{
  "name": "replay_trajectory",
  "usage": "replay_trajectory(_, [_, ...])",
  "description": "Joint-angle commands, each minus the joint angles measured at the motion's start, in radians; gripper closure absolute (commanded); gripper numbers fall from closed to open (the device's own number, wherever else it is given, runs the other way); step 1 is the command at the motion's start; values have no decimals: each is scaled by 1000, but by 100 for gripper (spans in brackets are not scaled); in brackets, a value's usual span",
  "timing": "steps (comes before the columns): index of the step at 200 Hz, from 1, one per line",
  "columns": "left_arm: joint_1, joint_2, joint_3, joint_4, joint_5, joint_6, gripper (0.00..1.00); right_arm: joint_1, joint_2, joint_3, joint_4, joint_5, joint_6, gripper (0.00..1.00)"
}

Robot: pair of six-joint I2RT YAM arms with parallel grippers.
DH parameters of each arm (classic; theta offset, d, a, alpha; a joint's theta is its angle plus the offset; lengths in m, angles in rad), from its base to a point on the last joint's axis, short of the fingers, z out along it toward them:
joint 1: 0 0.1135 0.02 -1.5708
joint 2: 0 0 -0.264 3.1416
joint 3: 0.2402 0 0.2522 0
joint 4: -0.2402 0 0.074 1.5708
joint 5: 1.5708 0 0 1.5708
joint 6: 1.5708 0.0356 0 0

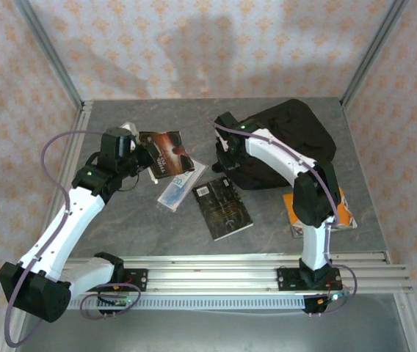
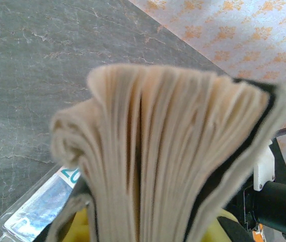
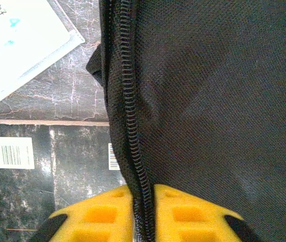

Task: Pack the student bag
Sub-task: Open the student bag at the top-right of the table.

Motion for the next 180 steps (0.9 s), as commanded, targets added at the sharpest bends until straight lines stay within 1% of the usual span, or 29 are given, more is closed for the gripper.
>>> replay_trajectory(1, [12, -8, -4, 59, 8, -8, 100, -11, -48, -21, 9, -7, 8, 92])
replay_trajectory(12, [13, -7, -3, 58, 9, -8, 100, -14, -54, -27, 12, 3, 9, 100])
replay_trajectory(55, [14, -6, -2, 57, 7, -8, 100, -33, -93, -37, 30, 21, 22, 100])
replay_trajectory(101, [17, -4, 1, 56, 10, -6, 100, -64, -136, -21, 25, -25, 30, 100])
replay_trajectory(113, [17, -3, 1, 58, 9, -6, 100, -76, -148, -19, 24, -19, 35, 100])
replay_trajectory(145, [16, 17, 20, 70, 51, -13, 100, -115, -240, -10, 49, 135, 77, 100])
replay_trajectory(170, [4, 68, 32, 131, 140, -77, 100, -149, -350, -31, 105, 327, 162, 100])
replay_trajectory(180, [-12, 88, 38, 147, 155, -97, 100, -158, -388, -46, 133, 376, 179, 100])
